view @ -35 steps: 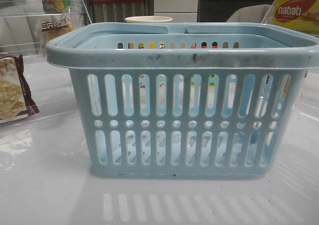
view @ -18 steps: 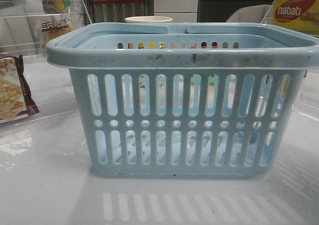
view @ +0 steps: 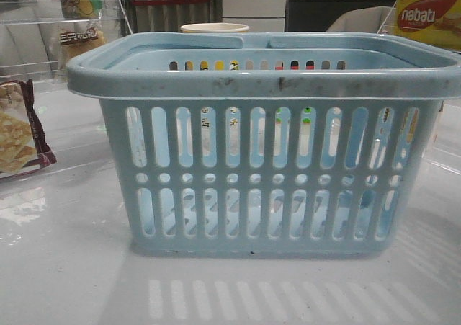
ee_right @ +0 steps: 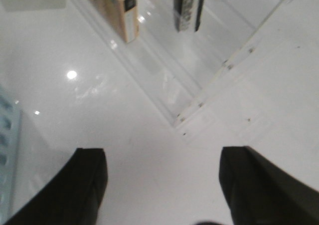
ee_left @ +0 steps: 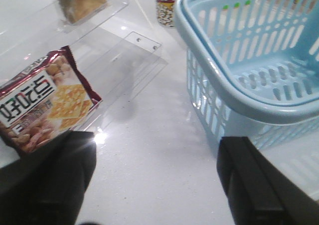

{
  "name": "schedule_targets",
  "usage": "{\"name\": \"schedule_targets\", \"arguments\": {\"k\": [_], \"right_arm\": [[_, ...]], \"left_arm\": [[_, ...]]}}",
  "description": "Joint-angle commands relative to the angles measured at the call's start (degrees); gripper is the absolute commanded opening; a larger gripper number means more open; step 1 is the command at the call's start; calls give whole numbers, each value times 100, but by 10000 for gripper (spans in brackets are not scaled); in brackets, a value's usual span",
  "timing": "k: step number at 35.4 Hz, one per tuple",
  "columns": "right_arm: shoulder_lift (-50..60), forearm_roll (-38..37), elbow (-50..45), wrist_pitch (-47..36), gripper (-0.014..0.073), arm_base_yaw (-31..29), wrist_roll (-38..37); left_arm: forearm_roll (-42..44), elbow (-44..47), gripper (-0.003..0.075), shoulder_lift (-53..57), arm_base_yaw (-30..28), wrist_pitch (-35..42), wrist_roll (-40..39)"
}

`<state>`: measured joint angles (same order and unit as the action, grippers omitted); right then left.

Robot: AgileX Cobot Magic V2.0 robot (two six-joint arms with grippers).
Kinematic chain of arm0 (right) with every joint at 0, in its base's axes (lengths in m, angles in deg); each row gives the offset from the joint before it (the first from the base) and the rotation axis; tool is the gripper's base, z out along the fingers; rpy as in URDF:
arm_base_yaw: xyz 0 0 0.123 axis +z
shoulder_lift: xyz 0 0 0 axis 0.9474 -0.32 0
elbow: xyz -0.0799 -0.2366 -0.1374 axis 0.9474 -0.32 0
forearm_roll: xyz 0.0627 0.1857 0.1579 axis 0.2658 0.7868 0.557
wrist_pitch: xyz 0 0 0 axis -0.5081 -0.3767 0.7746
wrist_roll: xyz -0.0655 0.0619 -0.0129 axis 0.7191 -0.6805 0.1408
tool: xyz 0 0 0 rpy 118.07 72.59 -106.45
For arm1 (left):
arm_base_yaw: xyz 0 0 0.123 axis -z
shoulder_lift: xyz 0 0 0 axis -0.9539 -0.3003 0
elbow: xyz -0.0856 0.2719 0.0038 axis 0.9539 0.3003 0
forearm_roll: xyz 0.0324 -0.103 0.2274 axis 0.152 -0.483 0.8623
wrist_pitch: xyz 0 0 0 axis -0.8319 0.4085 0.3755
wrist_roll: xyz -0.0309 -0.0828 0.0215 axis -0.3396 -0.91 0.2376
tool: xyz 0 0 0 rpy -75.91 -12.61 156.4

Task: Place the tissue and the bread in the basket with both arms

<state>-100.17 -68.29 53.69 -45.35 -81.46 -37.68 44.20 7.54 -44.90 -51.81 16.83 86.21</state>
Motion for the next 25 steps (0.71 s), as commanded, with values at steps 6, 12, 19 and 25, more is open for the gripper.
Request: {"name": "schedule_targets", "arguments": {"k": [6,12,19,25], "right_arm": [[-1659,-56,1910,-369,570,-181,11],[-2585,-56,2687,-285,570,-181,17],[-3469,-258,3311,-368,570,-181,17],[-3885,-428,3576,-376,377,-173,17]], "left_arm": [[-57,-158,559,-28,345,450,11],[-57,-158,559,-28,345,450,11],[-57,-158,559,-28,345,450,11],[-57,-158,559,-28,345,450,11]]}}
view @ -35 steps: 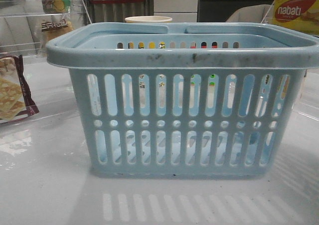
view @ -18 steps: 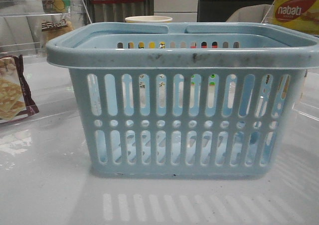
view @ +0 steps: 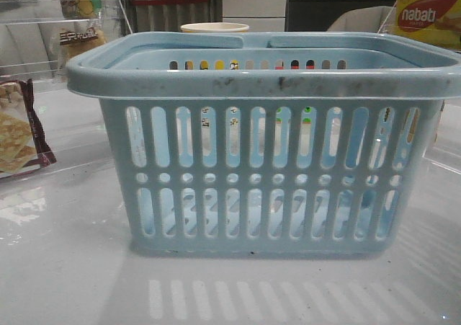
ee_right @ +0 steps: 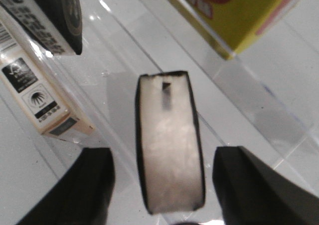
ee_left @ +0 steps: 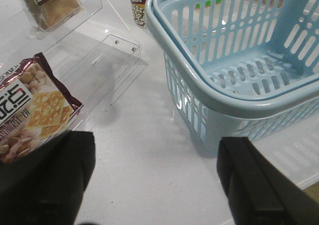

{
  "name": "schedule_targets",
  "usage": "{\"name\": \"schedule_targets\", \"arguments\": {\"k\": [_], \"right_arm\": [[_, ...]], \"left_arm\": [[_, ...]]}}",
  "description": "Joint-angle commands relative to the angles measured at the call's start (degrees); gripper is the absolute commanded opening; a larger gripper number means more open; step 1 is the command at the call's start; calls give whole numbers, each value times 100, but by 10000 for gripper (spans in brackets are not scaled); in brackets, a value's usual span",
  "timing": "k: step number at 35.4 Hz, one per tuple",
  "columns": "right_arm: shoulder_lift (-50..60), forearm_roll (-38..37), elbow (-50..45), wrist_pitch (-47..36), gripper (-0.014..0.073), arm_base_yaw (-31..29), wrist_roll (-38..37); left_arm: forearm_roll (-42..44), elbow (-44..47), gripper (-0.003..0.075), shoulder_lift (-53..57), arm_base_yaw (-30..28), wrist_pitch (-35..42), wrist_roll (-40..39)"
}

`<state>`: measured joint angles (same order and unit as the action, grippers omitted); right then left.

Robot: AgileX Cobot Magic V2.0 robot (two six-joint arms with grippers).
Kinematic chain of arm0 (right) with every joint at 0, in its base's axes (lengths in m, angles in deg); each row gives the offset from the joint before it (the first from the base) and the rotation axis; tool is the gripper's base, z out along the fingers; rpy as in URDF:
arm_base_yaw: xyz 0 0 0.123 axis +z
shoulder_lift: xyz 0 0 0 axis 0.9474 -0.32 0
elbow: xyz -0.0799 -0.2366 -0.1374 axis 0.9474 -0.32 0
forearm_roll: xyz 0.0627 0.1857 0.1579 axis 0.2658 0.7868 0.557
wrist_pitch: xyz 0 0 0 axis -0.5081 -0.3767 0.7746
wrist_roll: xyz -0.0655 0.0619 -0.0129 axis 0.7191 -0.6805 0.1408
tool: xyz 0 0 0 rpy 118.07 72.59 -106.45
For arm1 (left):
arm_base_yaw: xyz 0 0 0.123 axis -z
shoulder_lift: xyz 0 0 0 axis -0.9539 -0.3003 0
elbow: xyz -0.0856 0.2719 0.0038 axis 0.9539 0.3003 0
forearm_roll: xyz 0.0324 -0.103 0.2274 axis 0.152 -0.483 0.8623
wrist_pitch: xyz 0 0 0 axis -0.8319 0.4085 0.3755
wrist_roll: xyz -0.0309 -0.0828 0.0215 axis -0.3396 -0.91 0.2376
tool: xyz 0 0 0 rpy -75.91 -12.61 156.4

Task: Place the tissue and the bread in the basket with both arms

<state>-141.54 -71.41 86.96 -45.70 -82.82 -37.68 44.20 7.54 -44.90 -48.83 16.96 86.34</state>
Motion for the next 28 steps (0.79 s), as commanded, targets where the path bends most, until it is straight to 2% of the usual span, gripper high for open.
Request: {"name": "schedule_targets", "arguments": {"k": [1,4,8,12,18,25,27,28], "right_arm": [[252,-101,250,-346,312,-31,17],[419,3,250,-313,192,5,17],[967,52,250,-156,189,179,17],[1646,57,250,165,189,615,17],[2416,77,233,626,189,2004,17],[2403,256,-22,800,193,3749,17],[2276,256,-151,766,246,4015,17],[2194,256,-187,753,302,4088,17]], "left_arm": [[-57,-158,559,-28,47,436,-2],[-57,-158,559,-28,47,436,-2],[-57,-158,559,-28,47,436,-2],[-57,-158,559,-28,47,436,-2],[-57,-158,559,-28,47,436,-2],[-57,-158,559,-28,47,436,-2],[-57,-158,559,-28,47,450,-2],[-57,-158,559,-28,47,476,-2]]}}
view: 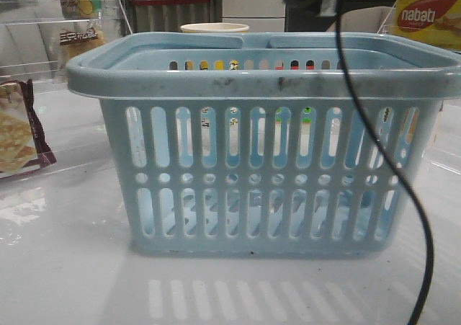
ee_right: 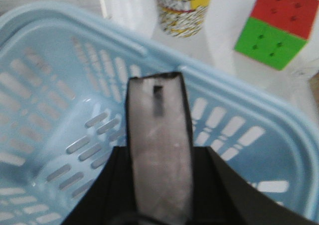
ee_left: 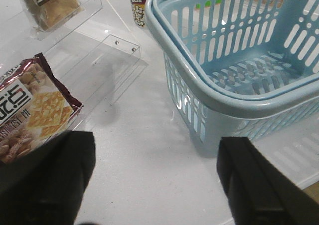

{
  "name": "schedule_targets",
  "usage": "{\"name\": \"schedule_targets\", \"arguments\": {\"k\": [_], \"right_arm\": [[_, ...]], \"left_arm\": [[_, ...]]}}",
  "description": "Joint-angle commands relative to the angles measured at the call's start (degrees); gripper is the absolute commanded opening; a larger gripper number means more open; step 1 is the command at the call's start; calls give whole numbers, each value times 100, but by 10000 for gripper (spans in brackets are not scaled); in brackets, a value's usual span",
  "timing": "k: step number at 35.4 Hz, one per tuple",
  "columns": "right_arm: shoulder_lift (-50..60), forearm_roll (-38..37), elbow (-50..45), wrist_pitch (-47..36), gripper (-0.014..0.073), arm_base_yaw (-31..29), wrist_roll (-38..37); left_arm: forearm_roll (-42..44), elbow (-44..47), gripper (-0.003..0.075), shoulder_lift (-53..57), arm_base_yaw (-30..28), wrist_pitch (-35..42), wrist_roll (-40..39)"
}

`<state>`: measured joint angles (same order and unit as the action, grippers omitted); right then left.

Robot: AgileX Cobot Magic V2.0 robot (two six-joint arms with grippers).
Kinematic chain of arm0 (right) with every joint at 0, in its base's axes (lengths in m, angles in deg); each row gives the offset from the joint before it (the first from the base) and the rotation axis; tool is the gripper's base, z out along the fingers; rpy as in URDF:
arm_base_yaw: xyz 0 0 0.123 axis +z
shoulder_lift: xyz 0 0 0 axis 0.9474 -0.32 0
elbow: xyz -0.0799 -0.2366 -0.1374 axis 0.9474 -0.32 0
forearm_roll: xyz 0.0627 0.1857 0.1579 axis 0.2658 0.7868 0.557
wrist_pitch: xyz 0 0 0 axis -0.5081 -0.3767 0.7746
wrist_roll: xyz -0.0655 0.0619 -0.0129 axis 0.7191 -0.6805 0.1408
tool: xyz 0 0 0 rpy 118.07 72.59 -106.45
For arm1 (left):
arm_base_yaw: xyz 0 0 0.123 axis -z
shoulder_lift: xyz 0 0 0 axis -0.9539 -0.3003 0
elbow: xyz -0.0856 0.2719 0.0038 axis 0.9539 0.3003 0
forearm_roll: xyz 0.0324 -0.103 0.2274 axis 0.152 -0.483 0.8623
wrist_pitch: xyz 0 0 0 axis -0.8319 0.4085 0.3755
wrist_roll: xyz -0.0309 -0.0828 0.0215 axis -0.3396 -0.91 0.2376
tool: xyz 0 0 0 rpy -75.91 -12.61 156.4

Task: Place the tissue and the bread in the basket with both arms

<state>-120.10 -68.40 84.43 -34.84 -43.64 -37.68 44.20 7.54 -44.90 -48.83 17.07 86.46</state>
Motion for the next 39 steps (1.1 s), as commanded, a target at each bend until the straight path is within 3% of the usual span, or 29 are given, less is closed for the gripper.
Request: {"name": "schedule_targets", "arguments": {"k": [1,4,6,11,26,34,39], "right_arm": [[-31,-45,59,-347,372,208,17],[-150,-45,59,-436,556,216,17],[-59,-45,59,-502,598,216,17],[662,-45,-331,-731,591,216,17],[3889,-175,-3087,-1127,591,210,17],[4072,-181,-3284,-888,591,210,17],[4072,-181,-3284,-888,591,210,17]], "left_arm": [[-57,-158,559,-28,47,513,-15],[-57,-158,559,-28,47,640,-15],[-57,-158,559,-28,47,640,-15],[-57,-158,559,-28,47,640,-15],[-187,-158,559,-28,47,640,-15],[-133,-379,571,-610,-78,944,-27],[-99,-1239,681,-1996,-627,945,-27]]}}
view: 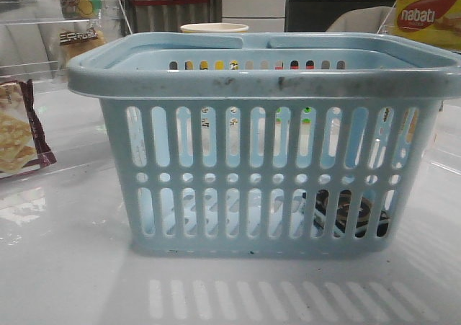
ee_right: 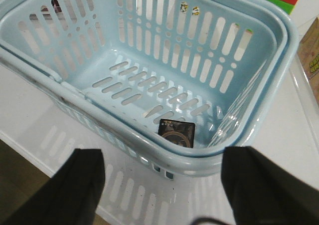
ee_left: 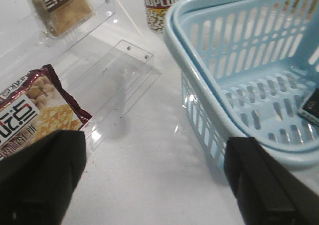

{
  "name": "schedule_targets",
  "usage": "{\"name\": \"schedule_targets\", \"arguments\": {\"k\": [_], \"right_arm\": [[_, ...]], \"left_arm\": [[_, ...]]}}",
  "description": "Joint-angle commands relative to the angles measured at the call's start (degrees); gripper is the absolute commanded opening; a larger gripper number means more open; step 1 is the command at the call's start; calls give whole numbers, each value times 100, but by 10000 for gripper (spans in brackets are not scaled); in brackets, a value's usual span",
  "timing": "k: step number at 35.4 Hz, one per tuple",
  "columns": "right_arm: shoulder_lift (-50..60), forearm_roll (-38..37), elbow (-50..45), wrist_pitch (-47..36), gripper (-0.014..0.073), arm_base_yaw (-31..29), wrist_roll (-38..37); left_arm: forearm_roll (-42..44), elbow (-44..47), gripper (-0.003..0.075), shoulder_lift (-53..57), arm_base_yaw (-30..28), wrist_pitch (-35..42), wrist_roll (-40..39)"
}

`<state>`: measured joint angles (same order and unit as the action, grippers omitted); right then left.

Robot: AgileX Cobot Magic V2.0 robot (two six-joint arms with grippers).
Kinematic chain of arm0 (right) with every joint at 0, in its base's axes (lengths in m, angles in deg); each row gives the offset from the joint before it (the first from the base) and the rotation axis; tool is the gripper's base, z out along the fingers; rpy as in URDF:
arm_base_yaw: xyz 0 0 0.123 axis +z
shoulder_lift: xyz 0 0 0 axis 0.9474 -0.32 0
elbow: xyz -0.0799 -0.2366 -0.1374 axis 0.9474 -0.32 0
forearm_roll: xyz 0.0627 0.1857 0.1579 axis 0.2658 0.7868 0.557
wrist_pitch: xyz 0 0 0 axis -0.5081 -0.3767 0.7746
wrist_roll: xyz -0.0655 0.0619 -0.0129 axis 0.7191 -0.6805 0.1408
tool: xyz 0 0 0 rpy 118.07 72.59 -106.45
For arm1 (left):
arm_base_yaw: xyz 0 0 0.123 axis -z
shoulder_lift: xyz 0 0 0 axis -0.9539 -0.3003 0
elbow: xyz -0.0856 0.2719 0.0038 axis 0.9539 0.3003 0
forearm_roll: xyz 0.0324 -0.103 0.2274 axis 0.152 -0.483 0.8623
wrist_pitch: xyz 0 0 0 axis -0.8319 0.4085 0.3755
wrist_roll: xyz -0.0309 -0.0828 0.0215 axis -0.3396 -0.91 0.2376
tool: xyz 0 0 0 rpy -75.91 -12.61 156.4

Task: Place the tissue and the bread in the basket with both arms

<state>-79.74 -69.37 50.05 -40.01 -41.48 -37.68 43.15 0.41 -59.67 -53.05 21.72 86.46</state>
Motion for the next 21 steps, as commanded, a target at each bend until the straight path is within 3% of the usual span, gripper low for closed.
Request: {"name": "schedule_targets", "arguments": {"k": [1,9,15,21], "right_arm": [[36,-84,154,-370,591,-6,17],[36,-84,154,-370,591,-6,17],[36,-84,154,-370,591,-6,17],[36,-84,154,-370,591,-6,17]], "left_arm": [[6,-707,683,-780,-341,480,-27],[-35,-2577,640,-3189,-971,1132,-27],[-173,-3810,573,-4624,-1040,1433,-27],[56,-4310,536,-5302,-1040,1661,-27]]}}
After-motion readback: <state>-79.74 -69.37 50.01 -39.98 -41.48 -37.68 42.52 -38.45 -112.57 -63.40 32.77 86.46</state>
